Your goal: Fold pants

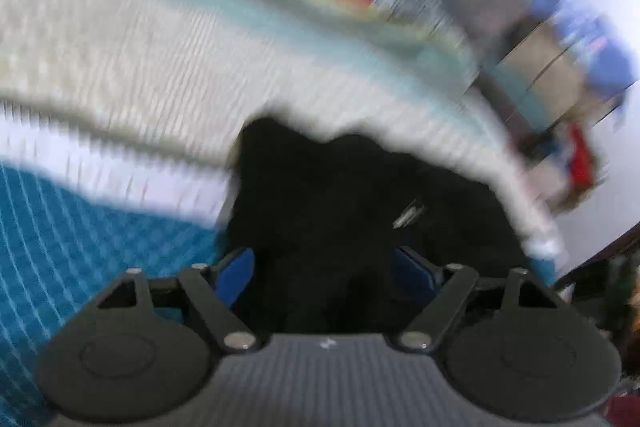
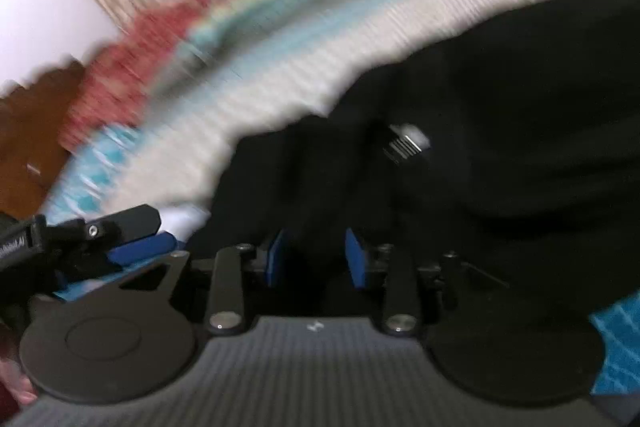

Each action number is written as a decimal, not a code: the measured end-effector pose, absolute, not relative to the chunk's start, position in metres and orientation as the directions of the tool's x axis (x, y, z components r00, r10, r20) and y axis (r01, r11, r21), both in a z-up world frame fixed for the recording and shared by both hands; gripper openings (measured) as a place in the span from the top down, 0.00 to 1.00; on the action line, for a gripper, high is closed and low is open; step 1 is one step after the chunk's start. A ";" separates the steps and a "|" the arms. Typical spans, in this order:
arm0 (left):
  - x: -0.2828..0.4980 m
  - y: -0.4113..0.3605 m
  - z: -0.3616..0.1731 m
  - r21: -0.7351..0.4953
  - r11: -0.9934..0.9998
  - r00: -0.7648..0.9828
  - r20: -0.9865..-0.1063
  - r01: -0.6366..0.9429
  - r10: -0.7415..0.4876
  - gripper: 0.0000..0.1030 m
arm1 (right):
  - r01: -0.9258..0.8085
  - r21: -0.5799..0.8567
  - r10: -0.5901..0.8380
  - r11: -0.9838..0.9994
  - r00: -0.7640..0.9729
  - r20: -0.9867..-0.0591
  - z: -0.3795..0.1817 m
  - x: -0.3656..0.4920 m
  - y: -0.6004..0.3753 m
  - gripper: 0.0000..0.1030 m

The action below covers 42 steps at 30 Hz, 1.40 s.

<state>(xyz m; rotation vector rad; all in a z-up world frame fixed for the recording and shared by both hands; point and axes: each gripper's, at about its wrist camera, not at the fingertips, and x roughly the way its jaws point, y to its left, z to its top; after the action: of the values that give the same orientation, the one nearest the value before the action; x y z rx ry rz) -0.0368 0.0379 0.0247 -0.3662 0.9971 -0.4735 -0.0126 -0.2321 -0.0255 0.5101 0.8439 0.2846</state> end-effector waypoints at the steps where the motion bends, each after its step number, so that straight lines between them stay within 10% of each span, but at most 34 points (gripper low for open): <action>1: -0.035 0.034 0.012 -0.460 0.867 0.435 -0.752 0.192 -0.496 0.24 | -0.018 0.542 0.433 0.840 0.625 -0.650 -0.033 -0.011 -0.234 0.67; 12: -0.058 0.062 0.052 -0.541 0.806 0.533 -0.620 0.240 -0.575 0.19 | -0.020 0.606 0.333 0.795 0.850 -0.409 0.025 -0.049 -0.312 0.56; 15: -0.054 0.064 0.067 -0.555 0.794 0.558 -0.588 0.248 -0.585 0.19 | 0.096 0.601 0.167 0.794 0.915 -0.366 0.030 -0.068 -0.354 0.40; 24: -0.048 0.041 0.073 -0.582 0.772 0.520 -0.590 0.256 -0.618 0.19 | 0.450 0.613 -0.175 0.650 0.873 -0.455 -0.015 -0.114 -0.439 0.25; 34: -0.053 0.029 0.073 -0.558 0.785 0.505 -0.613 0.267 -0.608 0.19 | 0.395 0.608 -0.082 0.689 0.875 -0.476 -0.029 -0.084 -0.440 0.25; 36: -0.053 0.030 0.073 -0.556 0.788 0.505 -0.617 0.263 -0.604 0.19 | 0.391 0.595 -0.048 0.703 0.860 -0.508 -0.033 -0.076 -0.434 0.33; 38: -0.053 0.033 0.073 -0.557 0.790 0.507 -0.619 0.256 -0.600 0.19 | 0.369 0.583 0.000 0.724 0.845 -0.534 -0.034 -0.066 -0.428 0.76; 42: -0.055 0.044 0.072 -0.571 0.786 0.522 -0.607 0.237 -0.599 0.19 | 0.290 0.602 0.047 0.744 0.875 -0.481 0.000 -0.064 -0.410 0.80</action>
<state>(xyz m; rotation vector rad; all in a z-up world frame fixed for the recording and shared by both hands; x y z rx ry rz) -0.0546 0.0436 0.0722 -0.4522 0.8899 -0.5218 -0.0642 -0.4098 0.0000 0.7263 0.4969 -0.1392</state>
